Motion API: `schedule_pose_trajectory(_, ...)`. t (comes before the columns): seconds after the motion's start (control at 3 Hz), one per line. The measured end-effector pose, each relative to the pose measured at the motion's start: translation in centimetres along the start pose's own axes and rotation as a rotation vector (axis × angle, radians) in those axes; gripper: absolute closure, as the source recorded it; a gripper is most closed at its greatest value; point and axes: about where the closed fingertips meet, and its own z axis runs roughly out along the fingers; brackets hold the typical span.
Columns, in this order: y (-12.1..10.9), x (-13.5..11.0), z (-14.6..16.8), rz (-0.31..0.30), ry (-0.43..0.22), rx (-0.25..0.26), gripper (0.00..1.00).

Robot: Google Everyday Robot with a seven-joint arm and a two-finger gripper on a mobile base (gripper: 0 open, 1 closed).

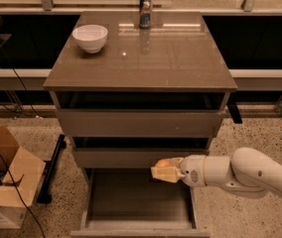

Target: Place orange into bottom drawer

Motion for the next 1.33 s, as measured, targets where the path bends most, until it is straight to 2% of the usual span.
schedule_pose_trajectory(0.33,-1.7,2.3,2.2,0.046,0.029,0.005,1.00)
schedule_pose_trajectory(0.67,-4.5,6.3,5.4,0.089,0.046,0.017,1.00)
schedule_pose_trajectory(1.0,-7.7,10.0,8.0,0.100,0.054,0.044,1.00)
schedule_pose_trajectory(1.33,-9.7,12.2,9.6,0.116,0.039,0.045,1.00)
